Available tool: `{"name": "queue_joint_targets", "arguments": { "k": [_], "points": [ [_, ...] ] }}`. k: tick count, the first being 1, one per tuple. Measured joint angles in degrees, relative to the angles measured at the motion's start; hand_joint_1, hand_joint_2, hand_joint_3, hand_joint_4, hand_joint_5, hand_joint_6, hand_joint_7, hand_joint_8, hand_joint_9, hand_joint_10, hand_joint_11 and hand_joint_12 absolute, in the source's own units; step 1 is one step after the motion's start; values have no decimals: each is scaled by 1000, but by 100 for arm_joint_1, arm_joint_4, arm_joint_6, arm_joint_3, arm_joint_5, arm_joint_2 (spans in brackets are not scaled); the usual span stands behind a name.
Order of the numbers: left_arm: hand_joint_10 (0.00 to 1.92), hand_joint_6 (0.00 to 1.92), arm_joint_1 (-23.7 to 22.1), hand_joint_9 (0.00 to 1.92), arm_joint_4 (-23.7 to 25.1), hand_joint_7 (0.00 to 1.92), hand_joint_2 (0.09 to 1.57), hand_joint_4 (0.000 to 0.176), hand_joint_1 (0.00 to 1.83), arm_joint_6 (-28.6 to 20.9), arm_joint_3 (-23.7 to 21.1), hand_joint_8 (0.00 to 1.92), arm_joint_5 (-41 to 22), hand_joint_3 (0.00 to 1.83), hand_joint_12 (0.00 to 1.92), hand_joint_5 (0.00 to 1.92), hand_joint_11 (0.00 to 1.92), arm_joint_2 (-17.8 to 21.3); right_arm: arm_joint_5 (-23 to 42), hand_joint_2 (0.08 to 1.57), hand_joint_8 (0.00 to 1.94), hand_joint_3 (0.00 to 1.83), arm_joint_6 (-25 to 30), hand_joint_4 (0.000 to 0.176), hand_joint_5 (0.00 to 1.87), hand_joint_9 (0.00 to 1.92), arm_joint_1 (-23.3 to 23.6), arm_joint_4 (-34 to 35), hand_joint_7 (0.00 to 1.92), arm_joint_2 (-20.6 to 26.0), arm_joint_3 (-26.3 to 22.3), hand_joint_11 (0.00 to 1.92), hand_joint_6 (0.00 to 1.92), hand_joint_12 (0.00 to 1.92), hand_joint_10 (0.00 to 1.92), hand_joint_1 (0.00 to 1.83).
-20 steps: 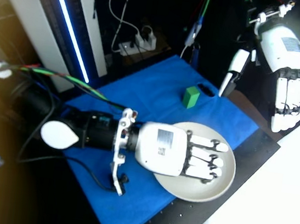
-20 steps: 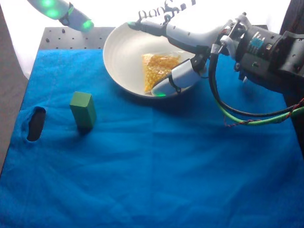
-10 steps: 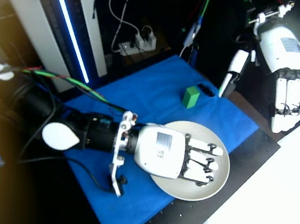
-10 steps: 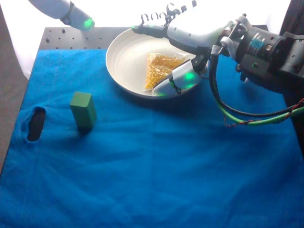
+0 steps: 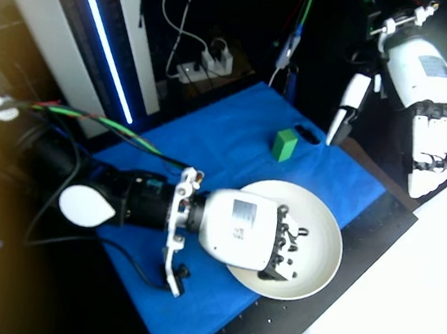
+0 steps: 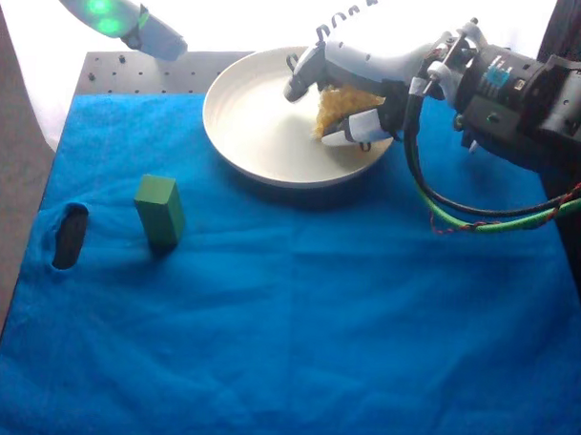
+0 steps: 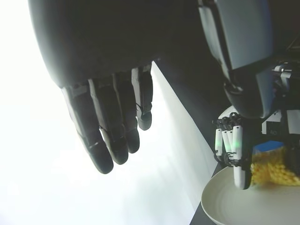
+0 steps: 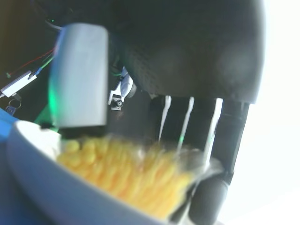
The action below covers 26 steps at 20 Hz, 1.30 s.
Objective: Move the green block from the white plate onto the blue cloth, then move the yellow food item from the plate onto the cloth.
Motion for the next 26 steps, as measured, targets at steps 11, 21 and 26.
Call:
{"name": "queue_joint_targets", "arguments": {
  "k": [11,21,26],
  "points": [
    [2,8,15,510,-2,450,814,121,822,0,0,0,-22,0,711,329,306,-9,345,1134,1115,0,-24,0,881,1172,234,-103,1039,210,-275,921,883,1458,636,1262],
    [3,1,85,474,-37,407,769,66,829,-2,0,1,-17,1,688,314,366,-9,1602,1084,952,2,-26,0,987,1198,363,-125,1130,1213,-1563,917,747,1462,728,1281],
    [22,0,214,516,-166,387,812,68,815,0,-13,0,-35,9,524,281,399,35,1958,1109,1127,0,-26,0,992,988,317,-260,1042,1993,-2367,807,702,1533,1035,1267]
  ]
}}
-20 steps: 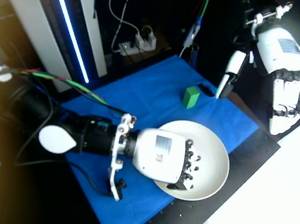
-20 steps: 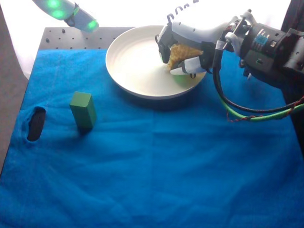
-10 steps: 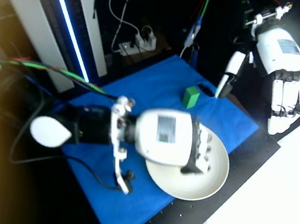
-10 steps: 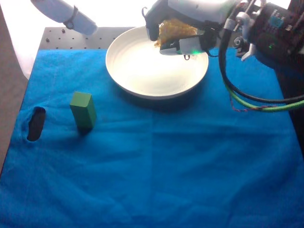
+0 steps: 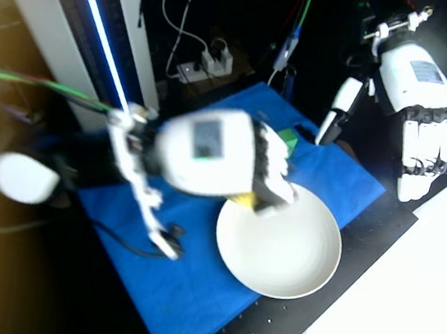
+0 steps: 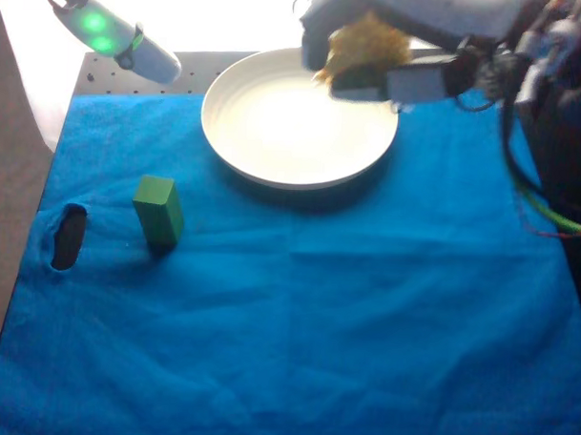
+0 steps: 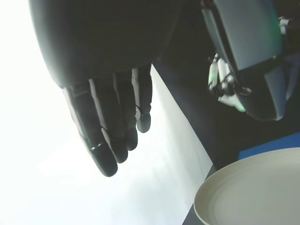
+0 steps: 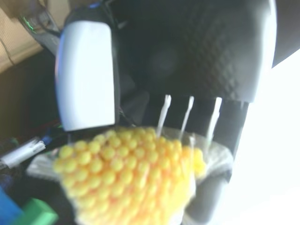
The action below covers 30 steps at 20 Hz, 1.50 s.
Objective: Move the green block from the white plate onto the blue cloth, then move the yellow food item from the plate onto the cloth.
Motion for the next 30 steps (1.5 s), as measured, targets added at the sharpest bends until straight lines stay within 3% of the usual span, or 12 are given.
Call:
{"name": "queue_joint_targets", "arguments": {
  "k": [5,8,9,15,21,22,23,24,25,26,28,30],
  "points": [
    [6,0,35,519,-9,368,854,87,795,-2,-61,0,-55,0,385,213,429,52,221,1099,996,0,2,0,951,1184,-476,-286,1110,396,-542,1004,791,1327,844,1277],
    [0,0,72,491,-63,369,867,80,771,-4,-81,5,-94,5,309,194,454,136,348,1118,1023,1,0,0,948,1143,-754,-181,996,542,-695,971,980,1524,1101,1260],
    [0,1,85,488,-85,369,869,77,773,-2,-103,5,-103,5,307,196,452,173,363,1120,1077,0,-4,0,927,1148,-874,-179,1048,573,-737,983,853,1484,1050,1268],
    [3,13,179,495,-149,389,865,74,769,-2,-114,7,-118,1,307,251,469,181,376,1099,872,1,-11,0,899,1319,-1384,-96,1147,503,-813,1047,953,1204,449,1275],
    [8,11,179,514,-155,413,880,90,773,-2,-116,11,-116,5,294,270,470,181,345,1124,959,0,-4,0,851,1163,-1534,-42,1077,341,-774,845,1058,1290,460,1247],
    [7,11,179,511,-153,409,884,89,760,-2,-116,8,-116,6,292,275,472,181,345,1090,952,3,-4,0,794,1074,-1534,-28,1029,341,-772,710,441,1410,466,1334],
    [5,8,179,508,-155,408,886,89,757,-2,-114,7,-116,6,287,272,465,181,343,992,441,0,-7,0,687,803,-1547,-13,770,341,-769,513,133,1495,404,1091],
    [5,1,179,508,-155,404,892,88,759,-2,-114,5,-116,7,285,221,465,181,345,932,123,0,-13,38,450,544,-1569,2,512,343,-769,245,26,1428,246,865],
    [8,3,179,516,-155,410,893,88,767,-2,-114,7,-114,6,288,219,477,181,310,903,26,0,-22,79,280,425,-1569,0,388,343,-769,82,4,1300,127,736],
    [5,12,179,512,-155,415,901,95,744,-2,-114,7,-118,7,278,246,473,181,321,826,12,0,-24,172,12,129,-1569,13,96,348,-769,2,1,620,20,509],
    [0,2,179,500,-155,415,876,78,718,-2,-120,5,-116,0,252,228,432,181,363,803,0,0,-20,176,0,14,-1569,96,3,372,-769,0,0,455,1,376],
    [0,3,179,493,-153,423,875,85,687,-2,-118,7,-111,0,242,231,416,181,363,779,0,0,-24,176,0,2,-1569,131,0,378,-769,0,0,401,0,347]
  ]
}}
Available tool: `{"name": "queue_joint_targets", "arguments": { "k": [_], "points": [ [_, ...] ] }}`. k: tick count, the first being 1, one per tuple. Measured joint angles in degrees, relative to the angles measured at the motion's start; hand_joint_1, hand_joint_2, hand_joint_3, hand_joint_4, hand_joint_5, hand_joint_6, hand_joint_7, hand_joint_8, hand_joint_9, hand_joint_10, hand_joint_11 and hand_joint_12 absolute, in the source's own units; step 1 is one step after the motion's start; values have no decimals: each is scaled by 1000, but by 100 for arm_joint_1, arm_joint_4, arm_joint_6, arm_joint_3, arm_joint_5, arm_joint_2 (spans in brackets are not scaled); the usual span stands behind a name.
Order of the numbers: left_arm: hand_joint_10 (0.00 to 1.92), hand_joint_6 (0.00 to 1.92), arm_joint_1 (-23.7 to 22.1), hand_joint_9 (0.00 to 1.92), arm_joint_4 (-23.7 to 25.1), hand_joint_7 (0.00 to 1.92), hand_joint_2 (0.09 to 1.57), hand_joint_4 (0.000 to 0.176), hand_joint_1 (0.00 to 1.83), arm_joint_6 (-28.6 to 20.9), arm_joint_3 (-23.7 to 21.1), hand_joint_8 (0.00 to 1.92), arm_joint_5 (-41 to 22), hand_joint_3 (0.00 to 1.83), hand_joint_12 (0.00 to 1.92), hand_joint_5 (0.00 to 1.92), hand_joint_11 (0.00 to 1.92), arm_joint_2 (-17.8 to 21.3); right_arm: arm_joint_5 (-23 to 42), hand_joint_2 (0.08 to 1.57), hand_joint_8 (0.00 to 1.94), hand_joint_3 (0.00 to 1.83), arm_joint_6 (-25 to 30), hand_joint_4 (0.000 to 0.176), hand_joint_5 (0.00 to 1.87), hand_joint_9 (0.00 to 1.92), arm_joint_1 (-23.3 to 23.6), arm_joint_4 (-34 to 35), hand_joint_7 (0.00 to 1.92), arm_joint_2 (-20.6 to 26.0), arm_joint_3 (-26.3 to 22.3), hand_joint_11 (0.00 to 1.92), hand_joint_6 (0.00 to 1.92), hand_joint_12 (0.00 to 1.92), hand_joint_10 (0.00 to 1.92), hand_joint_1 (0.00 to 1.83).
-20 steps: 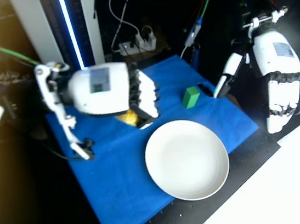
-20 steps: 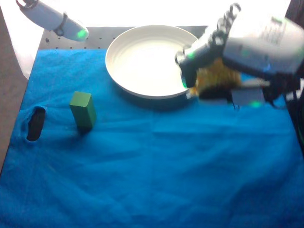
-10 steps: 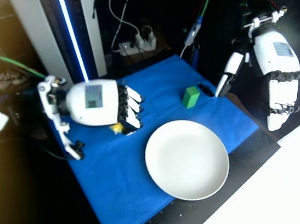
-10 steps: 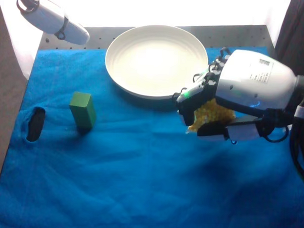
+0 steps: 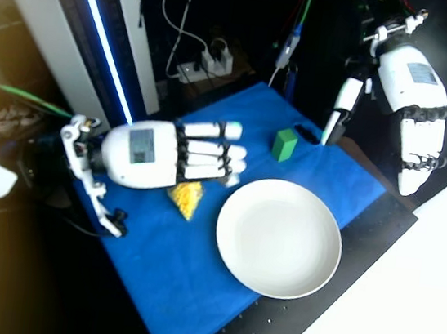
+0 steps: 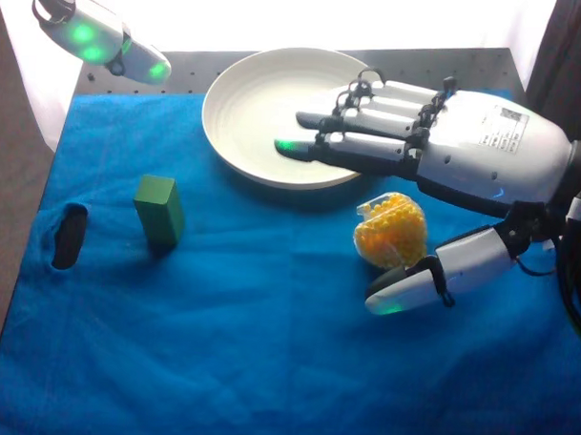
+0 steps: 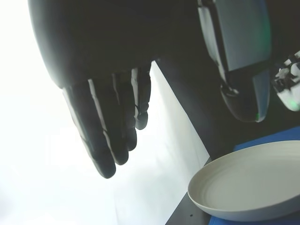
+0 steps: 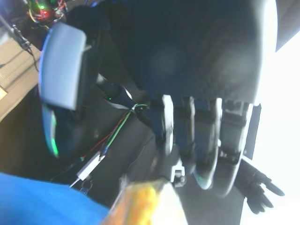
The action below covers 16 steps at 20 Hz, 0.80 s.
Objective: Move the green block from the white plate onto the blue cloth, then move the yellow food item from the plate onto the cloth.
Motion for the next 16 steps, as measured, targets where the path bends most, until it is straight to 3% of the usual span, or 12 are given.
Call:
{"name": "queue_joint_targets", "arguments": {
  "k": [2,4,5,7,8,10,12,13,14,16],
  "points": [
    [0,0,0,470,-2,414,861,110,702,0,-2,2,-9,0,221,193,366,0,2,761,0,0,2,176,0,0,0,63,0,7,0,0,0,306,0,320],
    [0,0,0,437,-2,405,856,99,705,2,-76,0,-61,0,201,146,315,17,2,762,0,1,0,176,0,0,0,221,0,63,2,0,0,295,0,324],
    [0,3,0,420,-2,381,844,108,694,0,-151,0,-146,0,189,153,288,70,20,764,0,0,0,176,0,0,0,317,0,103,2,0,0,396,0,285],
    [0,1,0,378,2,353,807,94,654,0,-382,0,-420,0,169,149,239,269,136,775,0,5,-9,176,0,0,0,691,0,214,0,0,0,421,0,314],
    [0,0,0,258,2,244,836,106,538,0,-501,0,-575,0,125,54,142,391,262,791,0,0,-13,176,0,0,0,984,0,273,-7,0,0,252,0,328],
    [0,8,2,234,-15,210,813,110,539,2,-710,0,-874,0,119,61,131,614,527,788,0,0,-17,176,0,0,9,1495,0,321,7,0,0,225,0,345],
    [0,0,48,74,-55,9,744,158,500,2,-977,0,-1274,0,79,26,85,839,662,812,0,0,-17,176,0,0,122,1657,0,330,85,0,0,194,0,328],
    [0,0,105,74,-74,9,744,158,500,4,-1099,0,-1464,0,79,26,85,920,693,812,0,0,-11,176,0,0,168,1698,0,339,92,0,0,194,0,328],
    [0,0,179,67,-146,1,741,172,501,2,-1220,0,-1705,0,73,23,74,994,748,793,0,0,-15,176,0,0,188,1725,0,341,109,0,0,119,0,367],
    [0,2,472,53,-437,0,776,176,412,-2,-1464,0,-2428,8,71,23,78,1128,970,792,0,2,-17,176,0,0,188,2035,0,341,109,0,0,4,0,380]
  ]
}}
